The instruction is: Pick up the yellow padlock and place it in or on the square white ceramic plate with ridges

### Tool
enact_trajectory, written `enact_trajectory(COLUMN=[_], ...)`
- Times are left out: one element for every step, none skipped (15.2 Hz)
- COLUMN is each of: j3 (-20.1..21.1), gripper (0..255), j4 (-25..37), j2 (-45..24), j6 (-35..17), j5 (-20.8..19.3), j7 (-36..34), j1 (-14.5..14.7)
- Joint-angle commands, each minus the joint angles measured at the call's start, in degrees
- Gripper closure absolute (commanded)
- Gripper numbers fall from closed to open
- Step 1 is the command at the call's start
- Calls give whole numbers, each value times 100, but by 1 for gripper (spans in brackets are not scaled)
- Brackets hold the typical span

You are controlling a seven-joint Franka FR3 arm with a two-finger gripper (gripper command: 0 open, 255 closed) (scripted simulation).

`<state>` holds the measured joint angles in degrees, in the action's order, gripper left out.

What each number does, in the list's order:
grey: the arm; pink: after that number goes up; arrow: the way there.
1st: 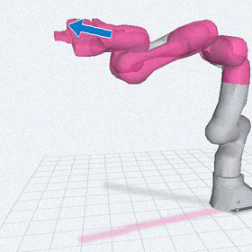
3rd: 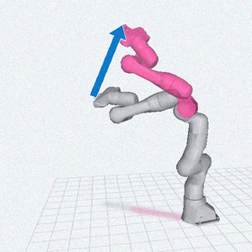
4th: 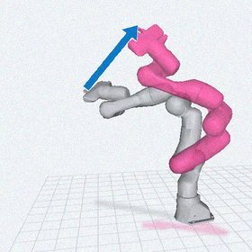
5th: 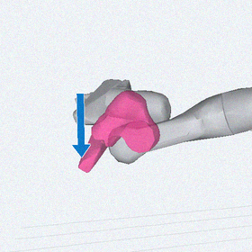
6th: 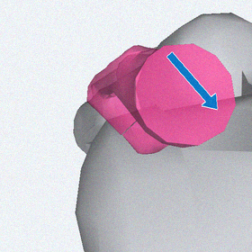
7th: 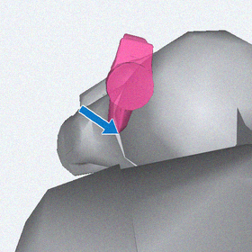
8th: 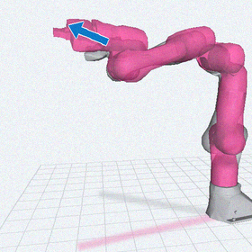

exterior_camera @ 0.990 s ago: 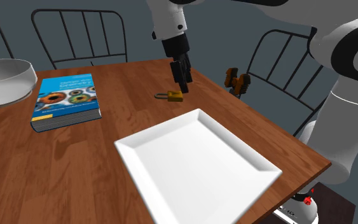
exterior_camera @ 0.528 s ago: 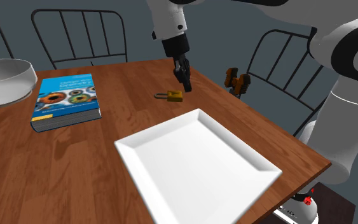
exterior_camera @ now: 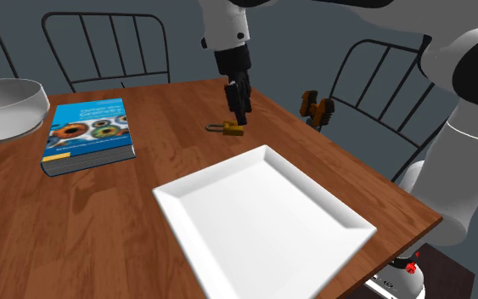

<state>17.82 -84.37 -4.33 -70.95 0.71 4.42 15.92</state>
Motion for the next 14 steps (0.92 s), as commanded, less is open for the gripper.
enact_trajectory(j3=[22, 36, 50, 49, 48, 46, 45, 44, 43, 43, 43, 43, 43, 43], gripper=[0, 0, 0, 0, 0, 0, 0, 0, 0, 0, 0, 0, 0, 0], j4=[-461, -699, -916, -1018, -1117, -1214, -1310, -1403, -1495, -1585, -1636, -1636, -1636, -1636], j2=[343, 517, 672, 693, 712, 729, 745, 759, 772, 784, 789, 790, 790, 789], j6=[-970, -1480, -1955, -2037, -2118, -2198, -2279, -2359, -2438, -2517, -2563, -2563, -2563, -2563], j5=[20, 21, 17, 24, 30, 35, 40, 45, 49, 52, 54, 54, 54, 54], j7=[-55, -94, -135, -130, -125, -121, -117, -113, -110, -107, -106, -106, -106, -106], j1=[17, 30, 44, 42, 41, 40, 39, 39, 38, 38, 38, 38, 38, 38])
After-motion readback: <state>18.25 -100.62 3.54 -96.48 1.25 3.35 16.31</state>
